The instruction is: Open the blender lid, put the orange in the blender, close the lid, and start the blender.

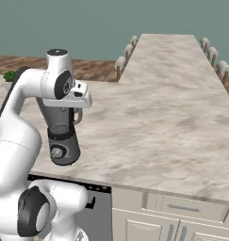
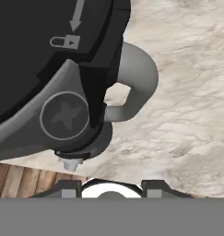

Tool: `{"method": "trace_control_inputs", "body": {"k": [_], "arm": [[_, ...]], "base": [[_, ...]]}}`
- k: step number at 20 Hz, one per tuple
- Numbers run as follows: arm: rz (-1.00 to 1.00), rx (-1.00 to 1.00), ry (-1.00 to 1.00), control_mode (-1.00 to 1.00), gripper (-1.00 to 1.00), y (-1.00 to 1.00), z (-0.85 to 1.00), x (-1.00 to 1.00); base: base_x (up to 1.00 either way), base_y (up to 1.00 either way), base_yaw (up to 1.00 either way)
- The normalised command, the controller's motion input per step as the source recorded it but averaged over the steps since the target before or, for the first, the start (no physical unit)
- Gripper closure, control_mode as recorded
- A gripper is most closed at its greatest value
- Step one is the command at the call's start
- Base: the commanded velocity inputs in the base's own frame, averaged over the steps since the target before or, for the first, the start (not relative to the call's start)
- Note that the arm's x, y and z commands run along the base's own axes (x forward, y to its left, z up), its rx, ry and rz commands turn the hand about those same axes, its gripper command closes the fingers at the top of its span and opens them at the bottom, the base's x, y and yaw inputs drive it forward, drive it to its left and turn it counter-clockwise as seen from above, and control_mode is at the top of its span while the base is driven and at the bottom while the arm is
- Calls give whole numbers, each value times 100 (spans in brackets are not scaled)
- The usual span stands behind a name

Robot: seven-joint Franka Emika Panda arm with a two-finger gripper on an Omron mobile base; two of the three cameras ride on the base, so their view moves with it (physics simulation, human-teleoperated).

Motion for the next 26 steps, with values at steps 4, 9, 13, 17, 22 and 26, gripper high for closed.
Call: {"method": "trace_control_inputs", "body": {"k": [4, 9, 13, 17, 22, 26], "arm": [[-1, 0, -2, -100, -100, 17, 4, -7], [-5, 0, -21, -100, -100, 29, 88, -48], [-4, 0, -6, -100, -100, 34, 98, -14], [-2, 0, 2, -100, -100, 54, 40, 34], [0, 0, 5, -100, -100, 17, 0, 42], [0, 0, 5, -100, -100, 1, -11, 16]], "base": [[0, 0, 0], [0, 0, 0], [0, 0, 0], [0, 0, 0], [0, 0, 0], [0, 0, 0]]}}
